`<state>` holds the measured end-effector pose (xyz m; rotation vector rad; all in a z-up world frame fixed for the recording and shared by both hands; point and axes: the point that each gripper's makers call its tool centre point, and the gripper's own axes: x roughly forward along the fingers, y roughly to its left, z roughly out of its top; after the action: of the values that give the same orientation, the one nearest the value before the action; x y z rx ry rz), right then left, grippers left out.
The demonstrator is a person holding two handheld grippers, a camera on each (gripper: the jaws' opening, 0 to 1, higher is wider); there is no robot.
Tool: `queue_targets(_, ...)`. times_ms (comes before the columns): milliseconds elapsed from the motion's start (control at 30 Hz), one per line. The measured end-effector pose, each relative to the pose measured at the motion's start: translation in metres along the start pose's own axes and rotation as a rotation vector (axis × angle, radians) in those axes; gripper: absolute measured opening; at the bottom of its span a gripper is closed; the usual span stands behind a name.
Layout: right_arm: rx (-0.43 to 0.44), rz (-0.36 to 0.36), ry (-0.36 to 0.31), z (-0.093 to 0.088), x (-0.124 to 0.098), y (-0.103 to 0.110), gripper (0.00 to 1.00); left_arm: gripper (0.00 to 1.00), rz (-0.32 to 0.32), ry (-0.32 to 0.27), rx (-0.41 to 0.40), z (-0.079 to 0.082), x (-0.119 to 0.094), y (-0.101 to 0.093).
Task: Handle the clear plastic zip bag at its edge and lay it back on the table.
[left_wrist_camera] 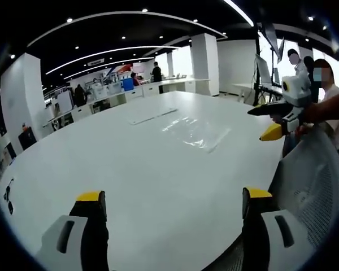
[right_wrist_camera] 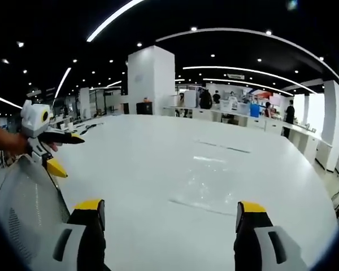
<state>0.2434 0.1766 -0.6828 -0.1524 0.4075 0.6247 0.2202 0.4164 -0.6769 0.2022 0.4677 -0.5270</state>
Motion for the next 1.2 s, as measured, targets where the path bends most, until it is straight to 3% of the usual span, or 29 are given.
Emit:
queue_targets(400,-0.052,0.035,0.073,-0.008,0.016,-0.014,0.92,0.95,-0.009,0.002,-0.028,-0.003,-0.001,-0.002)
queue_targets(533,-0.027,0.044,0.086,-0.009,0.019,-0.018,0.87,0.94,-0.013,-0.003,-0.02,-0.001,-0.001,-0.003)
queue_targets(933,-0.033,0.02,0.17,-0.03,0.035,-0.035,0.74,0.93,-0.036,0.01,-0.025,-0.004,0.0,-0.009)
queue_targets(1200,0.005,-0.003,0.203,-0.045,0.045,-0.046,0.74,0.93,-0.036,0.019,-0.023,-0.008,0.0,-0.009)
